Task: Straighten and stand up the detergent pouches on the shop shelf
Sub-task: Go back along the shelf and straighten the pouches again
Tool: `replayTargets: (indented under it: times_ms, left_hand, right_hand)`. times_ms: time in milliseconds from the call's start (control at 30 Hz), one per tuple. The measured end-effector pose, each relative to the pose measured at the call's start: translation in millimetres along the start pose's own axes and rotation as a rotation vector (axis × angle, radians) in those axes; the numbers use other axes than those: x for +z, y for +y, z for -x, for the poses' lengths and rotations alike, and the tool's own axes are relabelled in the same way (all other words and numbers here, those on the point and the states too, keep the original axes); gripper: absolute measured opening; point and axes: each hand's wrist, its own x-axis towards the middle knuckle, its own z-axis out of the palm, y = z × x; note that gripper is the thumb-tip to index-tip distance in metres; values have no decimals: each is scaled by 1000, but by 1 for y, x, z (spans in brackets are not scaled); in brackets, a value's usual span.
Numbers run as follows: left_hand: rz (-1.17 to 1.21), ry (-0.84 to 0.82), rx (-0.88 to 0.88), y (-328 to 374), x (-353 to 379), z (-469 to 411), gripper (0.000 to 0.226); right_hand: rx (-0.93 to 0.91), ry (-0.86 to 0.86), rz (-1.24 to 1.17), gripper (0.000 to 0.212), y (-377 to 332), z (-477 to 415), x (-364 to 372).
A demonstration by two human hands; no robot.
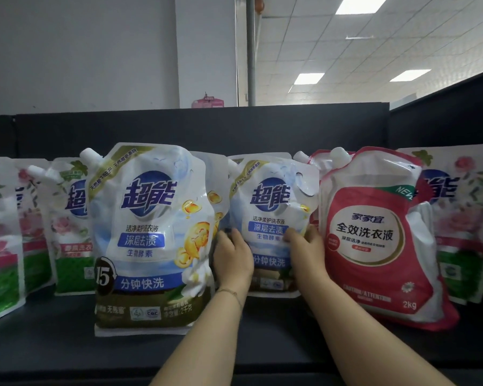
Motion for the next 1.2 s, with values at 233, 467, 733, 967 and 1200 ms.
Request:
replayTargets:
  times_ms: [233, 467, 733, 967, 1200]
  left_hand:
    - [59, 52, 73, -7, -2, -2, 11]
    - [-52, 210, 157, -10, -3, 2, 42]
    - [-163, 134, 359, -12, 4, 13, 26]
    - [-71, 189, 301, -17, 5, 5, 43]
    - [-189, 277, 301, -10, 6, 10, 67]
  right_hand:
    - [-48, -30, 34, 18, -1, 2, -1]
    - [-262, -54, 277, 47, -1, 15, 0]
    - [-358, -146, 869, 61, -1, 14, 9]
    - [-376, -102, 1031, 77, 1, 10, 8]
    - [-852, 31, 1043, 44, 8, 10, 5]
